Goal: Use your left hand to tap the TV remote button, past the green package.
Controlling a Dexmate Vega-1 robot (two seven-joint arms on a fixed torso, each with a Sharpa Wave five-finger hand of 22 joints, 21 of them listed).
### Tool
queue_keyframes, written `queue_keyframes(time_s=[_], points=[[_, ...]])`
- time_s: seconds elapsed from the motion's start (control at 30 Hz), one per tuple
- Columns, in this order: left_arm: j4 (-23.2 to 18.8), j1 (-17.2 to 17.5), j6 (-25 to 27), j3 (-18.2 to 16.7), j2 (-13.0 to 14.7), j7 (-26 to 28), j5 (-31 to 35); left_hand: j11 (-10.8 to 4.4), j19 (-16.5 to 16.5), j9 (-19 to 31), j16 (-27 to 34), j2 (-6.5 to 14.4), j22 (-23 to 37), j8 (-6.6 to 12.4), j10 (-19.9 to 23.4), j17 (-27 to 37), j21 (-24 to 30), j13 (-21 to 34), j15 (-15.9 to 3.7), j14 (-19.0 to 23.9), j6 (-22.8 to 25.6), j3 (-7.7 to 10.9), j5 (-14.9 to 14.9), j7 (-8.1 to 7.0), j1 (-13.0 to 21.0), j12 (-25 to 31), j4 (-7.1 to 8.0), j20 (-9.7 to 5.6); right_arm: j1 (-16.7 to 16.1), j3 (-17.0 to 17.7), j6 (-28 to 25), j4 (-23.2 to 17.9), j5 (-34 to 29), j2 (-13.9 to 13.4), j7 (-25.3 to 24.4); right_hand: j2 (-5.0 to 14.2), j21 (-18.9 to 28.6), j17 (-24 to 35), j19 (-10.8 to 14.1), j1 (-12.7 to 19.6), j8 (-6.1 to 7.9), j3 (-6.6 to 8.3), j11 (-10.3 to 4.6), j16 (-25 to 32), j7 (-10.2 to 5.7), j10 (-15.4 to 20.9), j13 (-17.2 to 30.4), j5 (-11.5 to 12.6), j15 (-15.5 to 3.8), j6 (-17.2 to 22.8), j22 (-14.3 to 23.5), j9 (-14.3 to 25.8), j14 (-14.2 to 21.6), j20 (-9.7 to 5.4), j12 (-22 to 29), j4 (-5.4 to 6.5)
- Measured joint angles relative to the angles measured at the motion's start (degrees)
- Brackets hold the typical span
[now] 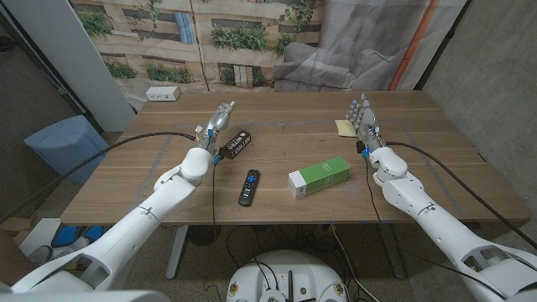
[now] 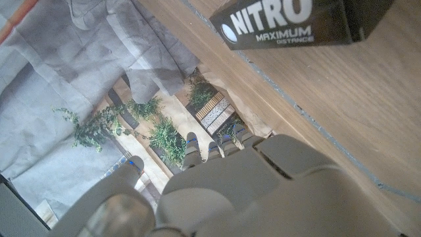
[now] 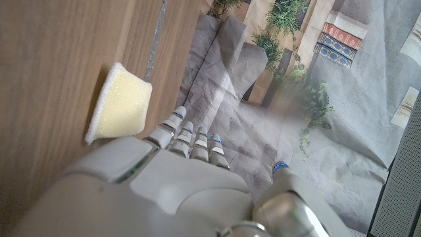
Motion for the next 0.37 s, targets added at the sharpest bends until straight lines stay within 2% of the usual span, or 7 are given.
queue_keyframes(time_s=[0.37], points=[[10.1,-1.6,-9.5,-0.7,-5.8,-1.6,-9.8,-0.17,1.2,-0.3,-0.2,0.2,0.0,0.0,0.6,0.0,0.0,0.0,-0.32,-0.3,1.9,0.79,0.0,-0.61,0.6,0.0,-0.79,-0.01,1.0,-0.1,1.5,2.4,0.5,1.0,1.4,-0.01,0.0,-0.2,0.2,0.0,0.0,0.17,0.02,0.0,0.21,0.0,0.0,0.0,0.32,0.2,0.0,0.0,0.3,0.19,0.0,0.17]])
